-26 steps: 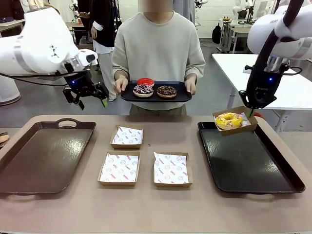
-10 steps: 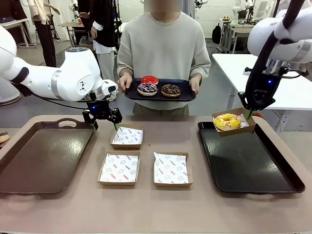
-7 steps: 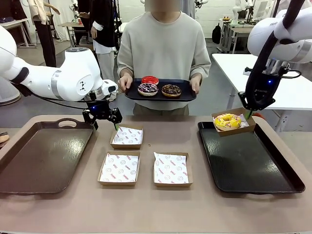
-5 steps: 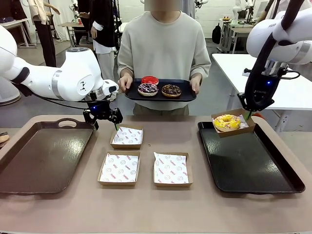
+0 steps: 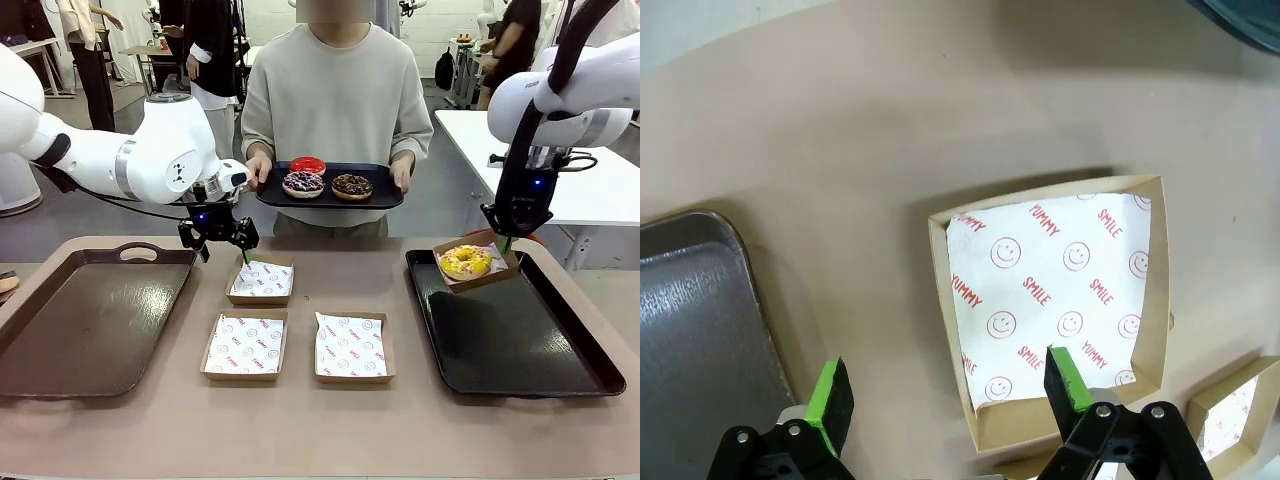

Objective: Individually package the donuts and arrange them on the tray.
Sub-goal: Place the picked Paper togo box on the Handle tray while simultaneously picking up another Paper togo box from the table with the other hand.

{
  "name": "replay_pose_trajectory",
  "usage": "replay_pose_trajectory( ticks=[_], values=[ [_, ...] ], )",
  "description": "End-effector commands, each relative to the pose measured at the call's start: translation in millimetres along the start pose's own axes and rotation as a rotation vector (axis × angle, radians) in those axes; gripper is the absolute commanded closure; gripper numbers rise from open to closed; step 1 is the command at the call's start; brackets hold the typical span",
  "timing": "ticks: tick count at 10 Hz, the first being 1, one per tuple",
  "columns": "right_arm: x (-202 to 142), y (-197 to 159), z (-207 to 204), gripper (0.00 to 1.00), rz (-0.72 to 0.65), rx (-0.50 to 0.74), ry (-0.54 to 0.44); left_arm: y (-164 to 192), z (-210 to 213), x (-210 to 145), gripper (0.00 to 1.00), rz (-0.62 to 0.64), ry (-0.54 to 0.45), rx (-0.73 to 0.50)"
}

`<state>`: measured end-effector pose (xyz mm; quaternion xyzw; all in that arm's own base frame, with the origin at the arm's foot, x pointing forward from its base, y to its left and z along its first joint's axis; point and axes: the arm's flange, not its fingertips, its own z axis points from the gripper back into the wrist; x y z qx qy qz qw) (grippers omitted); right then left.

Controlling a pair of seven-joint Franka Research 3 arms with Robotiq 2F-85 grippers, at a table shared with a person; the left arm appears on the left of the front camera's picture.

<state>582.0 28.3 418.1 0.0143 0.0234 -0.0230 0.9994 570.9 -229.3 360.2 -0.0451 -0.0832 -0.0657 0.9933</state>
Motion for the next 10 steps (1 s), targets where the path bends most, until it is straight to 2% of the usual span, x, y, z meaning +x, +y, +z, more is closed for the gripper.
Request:
replay_pose_trajectory(
  ticks=[1,10],
  values=[
    [11.7,10.7,1.5,0.99,-0.022,-0.027,-0.006,-9.1,-9.1,14.6,0.00,0.035,0.016,0.059],
    [32.3,24.1,-33.1,0.99,-0.035,-0.017,0.038,1.0,-30.8,32.9,0.00,0.060,0.061,0.072]
  ],
)
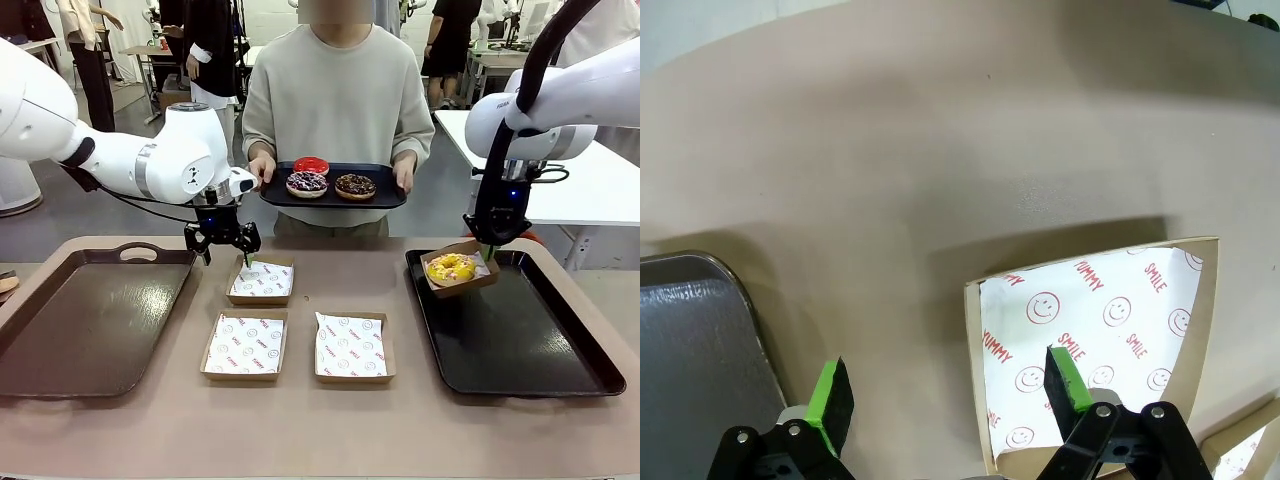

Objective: Individually package the donuts and arrange them on the tray.
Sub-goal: Place the picked Paper togo box on the Handle tray while simultaneously picking up another Paper togo box from the table with the other hand.

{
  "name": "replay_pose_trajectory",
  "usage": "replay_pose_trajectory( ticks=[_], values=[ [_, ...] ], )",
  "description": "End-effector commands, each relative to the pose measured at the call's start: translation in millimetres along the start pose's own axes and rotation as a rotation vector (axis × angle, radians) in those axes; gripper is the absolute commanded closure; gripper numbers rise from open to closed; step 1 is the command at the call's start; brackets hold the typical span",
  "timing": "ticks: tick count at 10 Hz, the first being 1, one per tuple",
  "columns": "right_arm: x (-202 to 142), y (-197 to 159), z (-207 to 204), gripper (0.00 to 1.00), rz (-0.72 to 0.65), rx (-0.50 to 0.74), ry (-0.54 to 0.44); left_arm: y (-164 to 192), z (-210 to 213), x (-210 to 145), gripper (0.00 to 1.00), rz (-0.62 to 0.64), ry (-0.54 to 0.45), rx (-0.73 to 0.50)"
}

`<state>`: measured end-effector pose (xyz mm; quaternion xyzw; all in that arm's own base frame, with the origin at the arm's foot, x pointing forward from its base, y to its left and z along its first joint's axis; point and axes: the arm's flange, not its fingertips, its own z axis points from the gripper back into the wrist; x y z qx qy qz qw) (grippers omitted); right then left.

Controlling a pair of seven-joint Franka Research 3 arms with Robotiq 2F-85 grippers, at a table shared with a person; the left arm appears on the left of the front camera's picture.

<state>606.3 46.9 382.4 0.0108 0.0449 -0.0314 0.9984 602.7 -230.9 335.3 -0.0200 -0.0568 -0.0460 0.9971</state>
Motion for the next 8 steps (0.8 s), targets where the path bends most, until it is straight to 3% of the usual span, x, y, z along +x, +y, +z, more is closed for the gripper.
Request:
replay_pose_trajectory(
  ticks=[1,8],
  values=[
    [7.9,6.9,0.6,0.99,-0.018,-0.008,-0.005,-2.7,-2.6,5.7,0.00,0.024,0.011,0.020],
    [19.5,12.4,-8.3,0.99,-0.032,0.023,0.006,-1.9,-8.8,7.9,0.00,0.009,0.021,0.016]
  ],
)
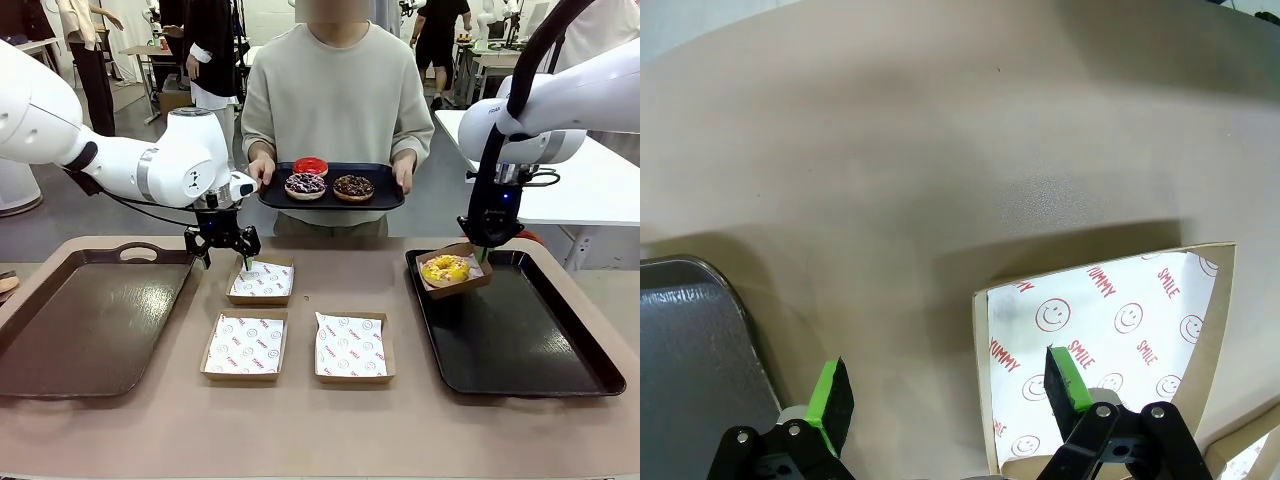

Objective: Individually package the donuts and arrange them on the tray.
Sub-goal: Place the picked Paper togo box on the Handle tray while simultaneously picking up another Paper togo box from the table with the other hand.

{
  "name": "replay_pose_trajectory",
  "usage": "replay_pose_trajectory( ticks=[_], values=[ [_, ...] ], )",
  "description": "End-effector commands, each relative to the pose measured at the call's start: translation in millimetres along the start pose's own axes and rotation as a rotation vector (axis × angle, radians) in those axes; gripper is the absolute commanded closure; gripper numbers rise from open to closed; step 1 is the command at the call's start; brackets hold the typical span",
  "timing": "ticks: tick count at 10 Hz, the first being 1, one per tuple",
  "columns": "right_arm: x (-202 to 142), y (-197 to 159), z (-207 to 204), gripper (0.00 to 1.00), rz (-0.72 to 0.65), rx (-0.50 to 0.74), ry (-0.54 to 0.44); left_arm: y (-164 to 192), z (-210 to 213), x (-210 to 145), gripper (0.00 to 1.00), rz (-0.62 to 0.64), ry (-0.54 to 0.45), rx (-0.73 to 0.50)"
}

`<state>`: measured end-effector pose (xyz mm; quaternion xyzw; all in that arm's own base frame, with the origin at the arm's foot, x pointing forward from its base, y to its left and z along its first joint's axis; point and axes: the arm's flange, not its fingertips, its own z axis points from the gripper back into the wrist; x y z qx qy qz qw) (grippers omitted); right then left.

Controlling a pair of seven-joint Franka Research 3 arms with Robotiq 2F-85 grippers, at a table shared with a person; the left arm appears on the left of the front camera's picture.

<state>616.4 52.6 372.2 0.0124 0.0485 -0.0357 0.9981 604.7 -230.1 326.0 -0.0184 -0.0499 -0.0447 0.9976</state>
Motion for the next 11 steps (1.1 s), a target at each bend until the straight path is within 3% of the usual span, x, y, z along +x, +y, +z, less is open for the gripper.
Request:
replay_pose_trajectory(
  ticks=[1,11],
  values=[
    [9.5,7.2,1.9,0.99,-0.020,0.027,-0.004,-3.2,-0.4,6.9,0.00,0.006,0.008,0.014],
    [10.9,7.5,1.2,0.99,0.002,0.042,-0.005,-4.4,-2.8,8.5,0.00,0.005,0.014,0.023]
  ],
)
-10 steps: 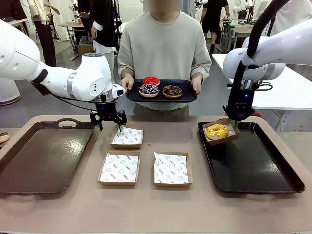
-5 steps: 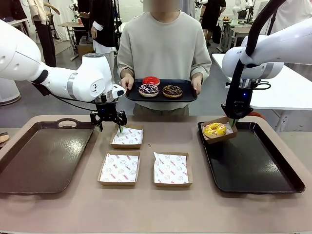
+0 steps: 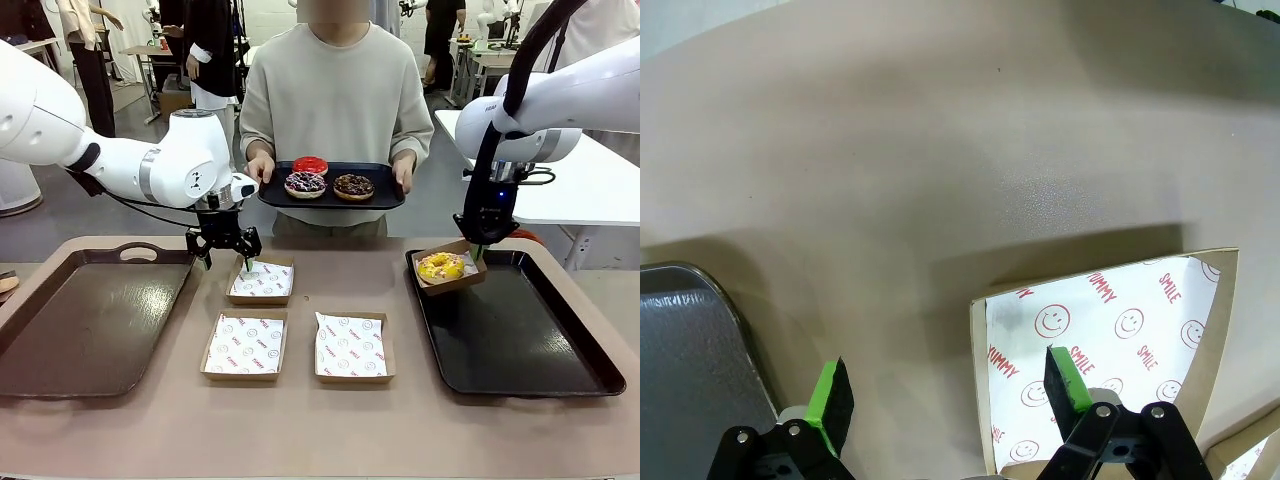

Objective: Individually package the donuts and arrange them on the tray.
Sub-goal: Place the picked Paper togo box on the Handle tray while simultaneously picking up another Paper togo box from the table with the other hand.

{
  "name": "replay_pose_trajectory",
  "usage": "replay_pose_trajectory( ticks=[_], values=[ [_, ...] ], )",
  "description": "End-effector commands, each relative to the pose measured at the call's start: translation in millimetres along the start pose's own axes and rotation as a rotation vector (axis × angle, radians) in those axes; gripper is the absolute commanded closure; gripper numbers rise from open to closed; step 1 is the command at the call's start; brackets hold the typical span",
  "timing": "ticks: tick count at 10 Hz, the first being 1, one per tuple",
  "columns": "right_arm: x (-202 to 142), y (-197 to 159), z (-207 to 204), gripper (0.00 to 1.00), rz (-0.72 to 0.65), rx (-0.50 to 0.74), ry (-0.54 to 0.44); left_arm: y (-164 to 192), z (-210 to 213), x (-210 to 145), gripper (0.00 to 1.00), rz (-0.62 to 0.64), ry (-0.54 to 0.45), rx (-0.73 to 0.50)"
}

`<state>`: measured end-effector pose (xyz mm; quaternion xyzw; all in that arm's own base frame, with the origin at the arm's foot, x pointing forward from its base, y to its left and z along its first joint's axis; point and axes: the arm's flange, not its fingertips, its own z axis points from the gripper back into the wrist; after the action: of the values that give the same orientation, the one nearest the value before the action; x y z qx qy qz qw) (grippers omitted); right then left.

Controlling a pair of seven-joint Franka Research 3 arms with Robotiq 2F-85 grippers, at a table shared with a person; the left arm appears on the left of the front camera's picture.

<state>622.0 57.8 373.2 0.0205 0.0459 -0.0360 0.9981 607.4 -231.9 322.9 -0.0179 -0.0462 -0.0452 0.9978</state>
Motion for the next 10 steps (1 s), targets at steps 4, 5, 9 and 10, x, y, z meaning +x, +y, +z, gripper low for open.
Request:
replay_pose_trajectory(
  ticks=[4,5,9,10],
  values=[
    [9.8,1.2,-10.1,0.99,0.014,0.025,0.009,-3.8,-2.3,8.0,0.00,0.004,0.015,0.024],
    [10.0,0.9,-10.7,0.99,0.016,0.027,0.011,-4.0,-3.1,8.8,0.00,0.005,0.018,0.026],
    [9.2,1.5,-11.9,0.39,0.030,0.032,0.026,-5.9,-1.8,8.9,0.59,0.012,0.016,0.014],
    [9.7,1.5,-12.3,0.00,0.029,0.035,0.026,-5.6,-0.7,8.9,1.00,0.014,0.014,0.014]
  ],
)
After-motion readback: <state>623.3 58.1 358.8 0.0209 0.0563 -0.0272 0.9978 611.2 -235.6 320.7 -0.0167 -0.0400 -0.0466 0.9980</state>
